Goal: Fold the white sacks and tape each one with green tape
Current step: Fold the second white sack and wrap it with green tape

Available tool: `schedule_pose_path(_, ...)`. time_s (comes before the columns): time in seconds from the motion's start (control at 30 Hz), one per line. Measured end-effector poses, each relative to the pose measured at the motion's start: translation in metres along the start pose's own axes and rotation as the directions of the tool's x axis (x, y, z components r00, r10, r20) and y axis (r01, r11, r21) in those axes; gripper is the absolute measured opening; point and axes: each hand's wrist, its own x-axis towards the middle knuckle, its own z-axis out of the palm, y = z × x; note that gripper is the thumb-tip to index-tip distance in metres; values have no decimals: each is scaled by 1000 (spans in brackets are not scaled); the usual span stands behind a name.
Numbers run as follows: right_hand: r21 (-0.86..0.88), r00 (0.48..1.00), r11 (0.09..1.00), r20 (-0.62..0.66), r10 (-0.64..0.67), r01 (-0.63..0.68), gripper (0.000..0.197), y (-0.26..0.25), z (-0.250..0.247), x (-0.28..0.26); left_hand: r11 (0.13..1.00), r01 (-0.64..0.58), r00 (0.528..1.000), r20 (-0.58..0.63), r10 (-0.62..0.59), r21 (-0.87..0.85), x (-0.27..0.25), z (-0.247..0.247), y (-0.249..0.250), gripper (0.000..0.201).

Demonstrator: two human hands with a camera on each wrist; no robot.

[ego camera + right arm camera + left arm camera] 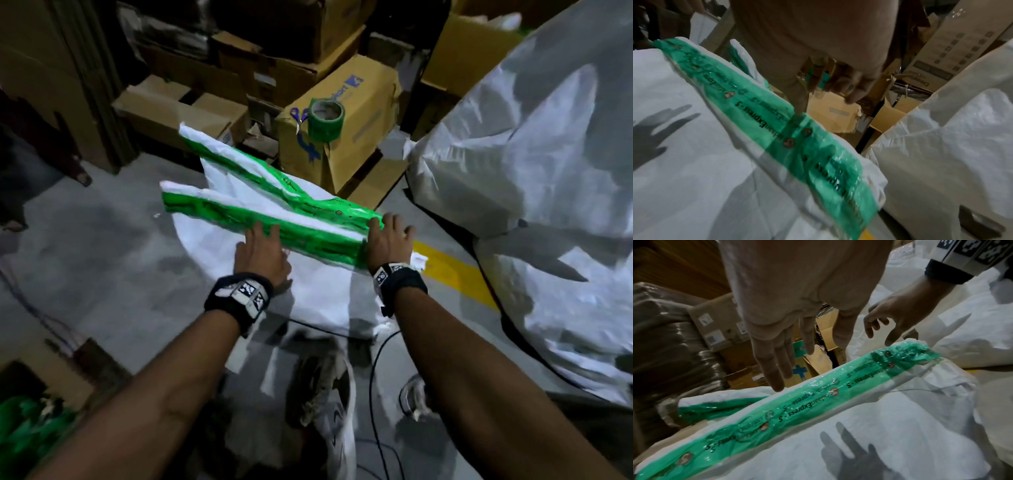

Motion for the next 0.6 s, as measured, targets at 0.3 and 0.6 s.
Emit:
schedule_pose_path(0.3, 366, 892, 930, 427, -145, -24, 73, 17, 61, -29, 998, -35, 994, 103, 40, -54, -1, 44, 23, 55)
schedule_pose_path(0.6, 712, 951, 701, 237, -197, -32, 48, 70, -18, -75, 987, -97, 993, 58, 106, -128, -43, 16, 63, 50)
